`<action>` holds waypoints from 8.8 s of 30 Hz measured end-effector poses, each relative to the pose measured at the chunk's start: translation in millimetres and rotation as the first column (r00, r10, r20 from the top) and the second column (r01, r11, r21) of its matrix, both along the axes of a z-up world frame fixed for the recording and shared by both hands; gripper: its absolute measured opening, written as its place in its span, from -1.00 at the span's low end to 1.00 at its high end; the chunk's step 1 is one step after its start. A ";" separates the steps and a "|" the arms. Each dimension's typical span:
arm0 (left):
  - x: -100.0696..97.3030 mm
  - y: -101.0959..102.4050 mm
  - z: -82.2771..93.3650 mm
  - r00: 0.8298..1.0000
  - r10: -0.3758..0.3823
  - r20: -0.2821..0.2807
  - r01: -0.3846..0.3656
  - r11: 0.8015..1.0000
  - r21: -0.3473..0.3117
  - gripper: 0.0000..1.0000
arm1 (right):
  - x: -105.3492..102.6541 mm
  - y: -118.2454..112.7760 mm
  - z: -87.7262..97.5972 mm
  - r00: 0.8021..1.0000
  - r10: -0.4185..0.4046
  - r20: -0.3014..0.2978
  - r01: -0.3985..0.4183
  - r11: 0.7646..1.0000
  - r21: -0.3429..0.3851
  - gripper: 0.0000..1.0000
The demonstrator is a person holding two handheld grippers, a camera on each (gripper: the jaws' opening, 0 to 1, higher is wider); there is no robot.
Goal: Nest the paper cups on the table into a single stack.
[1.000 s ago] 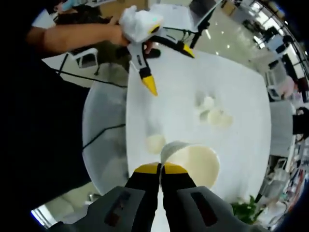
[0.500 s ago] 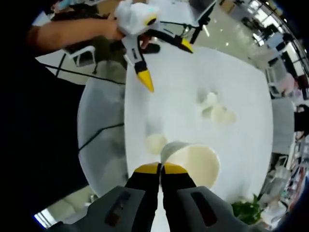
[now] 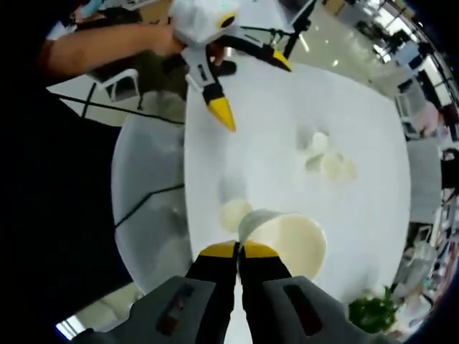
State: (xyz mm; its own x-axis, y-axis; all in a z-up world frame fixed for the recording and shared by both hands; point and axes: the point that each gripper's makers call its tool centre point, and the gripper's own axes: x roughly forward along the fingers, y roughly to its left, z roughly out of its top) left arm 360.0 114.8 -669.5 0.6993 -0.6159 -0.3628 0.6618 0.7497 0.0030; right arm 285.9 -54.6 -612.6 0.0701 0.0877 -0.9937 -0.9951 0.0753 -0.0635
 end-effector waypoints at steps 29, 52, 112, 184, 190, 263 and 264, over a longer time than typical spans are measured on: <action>4.5 3.1 -2.9 0.999 0.029 -0.016 -0.029 0.999 -0.018 0.96 | -13.0 -3.3 -35.9 0.997 -0.058 -0.043 0.058 0.998 0.012 -1.00; 4.5 8.6 -6.0 0.997 0.065 -0.036 -0.066 0.997 -0.037 0.96 | -16.2 -4.7 -58.8 0.994 -0.086 -0.072 0.087 0.996 0.011 -1.00; 5.8 14.0 -14.3 0.995 0.082 -0.061 -0.083 0.996 -0.012 0.96 | -12.2 -5.1 -134.0 0.981 -0.172 -0.091 0.176 0.984 0.027 -1.00; 0.4 9.9 -13.8 0.996 0.067 -0.058 -0.069 0.997 -0.020 0.96 | 33.9 1.2 -98.3 0.967 -0.251 -0.049 0.250 0.884 0.395 -0.25; 3.3 2.4 -9.7 0.998 0.050 -0.048 -0.051 0.998 -0.028 0.96 | 46.9 -25.2 -80.6 0.951 -0.309 -0.022 0.285 0.845 0.453 -0.22; 7.0 8.2 -31.1 0.996 0.089 0.017 -0.088 0.995 -0.044 0.97 | 100.8 -134.6 -89.9 0.781 -0.618 0.086 0.172 0.346 0.922 1.00; 7.5 8.4 -31.4 0.996 0.089 0.017 -0.088 0.995 -0.047 0.97 | 101.7 -134.0 -89.6 0.781 -0.618 0.088 0.170 0.346 0.923 1.00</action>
State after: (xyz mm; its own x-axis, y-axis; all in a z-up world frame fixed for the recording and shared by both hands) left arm 367.5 123.2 -700.8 0.7582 -0.5674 -0.3213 0.5932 0.8048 -0.0214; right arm 387.6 -188.6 -702.2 0.6665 0.6886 -0.2858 -0.7265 0.6858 -0.0421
